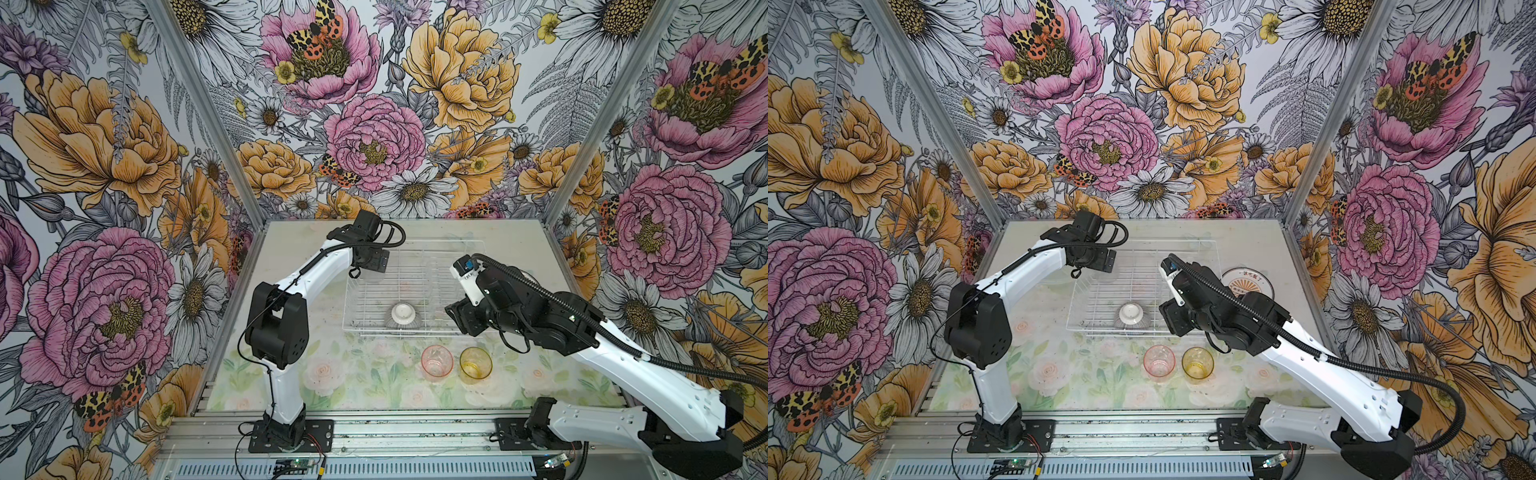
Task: Unload the mixed dishes from the dish rack
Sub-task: 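Close the left gripper on the clear faceted glass while the right gripper rises, then lift the clear glass with the left gripper while the right gripper approaches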
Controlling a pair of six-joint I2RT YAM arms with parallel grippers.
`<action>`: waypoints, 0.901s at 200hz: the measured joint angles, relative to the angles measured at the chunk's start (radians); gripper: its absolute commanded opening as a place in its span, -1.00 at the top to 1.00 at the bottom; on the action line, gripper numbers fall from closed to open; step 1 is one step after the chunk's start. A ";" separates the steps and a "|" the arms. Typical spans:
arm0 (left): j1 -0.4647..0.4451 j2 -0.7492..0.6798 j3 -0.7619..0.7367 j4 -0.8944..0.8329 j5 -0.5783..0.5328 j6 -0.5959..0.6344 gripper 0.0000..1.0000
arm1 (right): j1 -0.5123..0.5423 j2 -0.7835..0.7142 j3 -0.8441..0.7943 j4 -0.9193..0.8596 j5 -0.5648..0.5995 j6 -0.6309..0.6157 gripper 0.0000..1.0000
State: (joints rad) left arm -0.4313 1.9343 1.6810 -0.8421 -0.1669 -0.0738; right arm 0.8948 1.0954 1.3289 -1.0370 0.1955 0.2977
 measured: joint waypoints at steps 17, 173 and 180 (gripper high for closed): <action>0.005 0.058 0.048 -0.018 -0.006 0.016 -0.98 | -0.010 -0.021 -0.012 0.006 0.004 0.000 -0.33; 0.034 0.209 0.212 -0.101 0.071 0.077 0.05 | -0.084 -0.052 -0.048 0.074 0.005 -0.004 -0.35; 0.040 0.209 0.212 -0.103 0.085 0.077 0.06 | -0.086 -0.050 -0.050 0.081 -0.001 -0.004 -0.35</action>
State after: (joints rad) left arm -0.3912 2.1433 1.8935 -0.9447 -0.0818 0.0032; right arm 0.8089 1.0451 1.2789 -0.9562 0.1944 0.2939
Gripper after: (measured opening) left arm 0.680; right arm 0.672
